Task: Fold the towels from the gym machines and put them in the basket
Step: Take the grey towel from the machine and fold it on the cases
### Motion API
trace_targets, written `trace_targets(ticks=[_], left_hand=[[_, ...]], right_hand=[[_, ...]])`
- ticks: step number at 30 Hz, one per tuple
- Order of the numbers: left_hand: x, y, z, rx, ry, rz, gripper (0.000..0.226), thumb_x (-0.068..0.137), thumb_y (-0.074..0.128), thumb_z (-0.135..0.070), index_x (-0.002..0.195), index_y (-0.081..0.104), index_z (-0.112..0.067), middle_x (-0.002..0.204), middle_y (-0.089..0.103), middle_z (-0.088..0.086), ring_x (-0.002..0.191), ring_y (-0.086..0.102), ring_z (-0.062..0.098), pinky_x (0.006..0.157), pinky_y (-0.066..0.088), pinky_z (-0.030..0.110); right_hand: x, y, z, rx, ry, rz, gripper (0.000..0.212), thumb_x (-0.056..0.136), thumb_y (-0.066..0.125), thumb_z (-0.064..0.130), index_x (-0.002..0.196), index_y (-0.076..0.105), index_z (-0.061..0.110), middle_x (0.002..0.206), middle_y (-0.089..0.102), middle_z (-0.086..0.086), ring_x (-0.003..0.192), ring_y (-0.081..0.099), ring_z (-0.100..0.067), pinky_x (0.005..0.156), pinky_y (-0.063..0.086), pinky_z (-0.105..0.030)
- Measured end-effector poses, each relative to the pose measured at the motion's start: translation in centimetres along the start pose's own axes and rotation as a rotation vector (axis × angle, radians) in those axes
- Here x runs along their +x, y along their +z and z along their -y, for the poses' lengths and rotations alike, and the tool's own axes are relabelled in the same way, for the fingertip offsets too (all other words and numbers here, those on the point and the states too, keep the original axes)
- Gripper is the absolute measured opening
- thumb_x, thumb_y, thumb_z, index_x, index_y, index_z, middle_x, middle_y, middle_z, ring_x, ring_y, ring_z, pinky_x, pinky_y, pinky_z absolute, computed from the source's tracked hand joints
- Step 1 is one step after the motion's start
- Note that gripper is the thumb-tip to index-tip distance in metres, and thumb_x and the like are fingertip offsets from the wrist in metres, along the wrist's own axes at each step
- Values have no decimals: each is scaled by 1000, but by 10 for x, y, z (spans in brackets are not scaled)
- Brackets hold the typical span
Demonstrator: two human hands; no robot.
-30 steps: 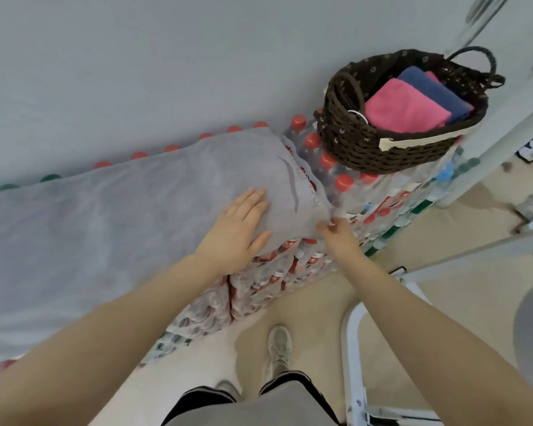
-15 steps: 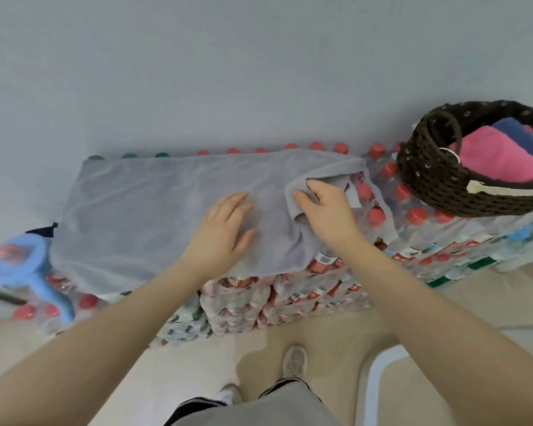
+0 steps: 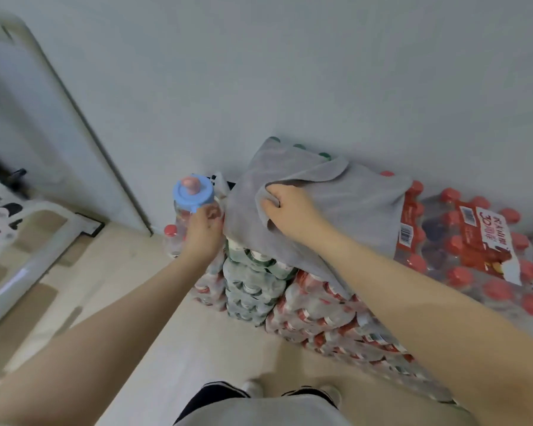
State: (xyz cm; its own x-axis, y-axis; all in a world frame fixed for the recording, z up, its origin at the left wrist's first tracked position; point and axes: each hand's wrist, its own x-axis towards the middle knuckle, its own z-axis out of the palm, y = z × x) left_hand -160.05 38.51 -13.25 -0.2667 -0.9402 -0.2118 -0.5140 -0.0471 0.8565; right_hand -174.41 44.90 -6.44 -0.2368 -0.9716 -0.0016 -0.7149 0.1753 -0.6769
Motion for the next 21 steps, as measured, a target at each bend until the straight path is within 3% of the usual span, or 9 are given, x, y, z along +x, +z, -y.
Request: trace_targets(ticks=[3,5,8,10,12,14,16,19,21], left_hand=[[-5,3,12,-191,-227,162,19,94,43,-23,105,57,-18,91,51,-2,84,46,15,76,38,30],[-4,10,20,-246,-284,193,21,94,45,-25,106,58,-15,104,55,1,93,47,17,82,37,30],[1,22,26,-333,-304,170,24,94,45,-24,113,54,-13,122,54,6,107,48,20,88,36,30],[5,28,31,-335,-316,147,42,94,46,-28,134,40,-16,131,47,3,119,45,23,94,36,33],[9,31,32,-363,-329,138,47,93,48,-29,137,35,-18,132,46,4,122,44,26,96,39,36],[13,30,34,-417,-354,94,30,92,50,-27,120,47,-14,121,53,7,104,52,27,87,43,34],[14,27,35,-412,-354,103,14,91,52,-26,89,50,-12,91,52,7,73,45,17,67,39,25],[9,26,35,-375,-279,200,22,89,55,-28,78,43,-13,78,41,4,72,38,16,65,33,25],[-1,25,24,-407,-159,155,24,89,55,-23,72,41,-14,72,42,0,68,39,14,64,35,25]], right_hand=[[0,16,-6,-59,42,67,30,87,44,6,60,32,12,53,34,0,49,40,-17,49,25,-29],[-3,22,-9,-93,69,100,18,84,46,6,67,43,4,55,37,-3,52,38,-19,53,28,-32],[-7,25,-15,-42,104,101,19,82,47,4,64,41,1,57,34,-10,57,36,-22,58,30,-31],[-10,25,-16,-22,140,101,14,84,50,7,80,54,-6,63,45,-19,59,50,-29,61,42,-34],[-14,27,-18,3,159,90,24,86,54,12,106,60,1,73,58,-15,75,62,-31,75,52,-43],[-18,30,-19,51,167,47,33,85,58,13,118,58,13,77,57,3,79,60,-23,82,53,-45],[-23,33,-20,92,163,-23,31,84,59,14,114,57,18,74,52,13,74,56,-16,80,53,-45],[-31,35,-18,99,144,-105,19,85,60,13,104,59,17,72,51,15,70,53,-11,79,52,-40],[-36,34,-14,89,116,-192,11,85,60,13,94,60,19,76,54,10,74,55,-15,76,51,-38]])
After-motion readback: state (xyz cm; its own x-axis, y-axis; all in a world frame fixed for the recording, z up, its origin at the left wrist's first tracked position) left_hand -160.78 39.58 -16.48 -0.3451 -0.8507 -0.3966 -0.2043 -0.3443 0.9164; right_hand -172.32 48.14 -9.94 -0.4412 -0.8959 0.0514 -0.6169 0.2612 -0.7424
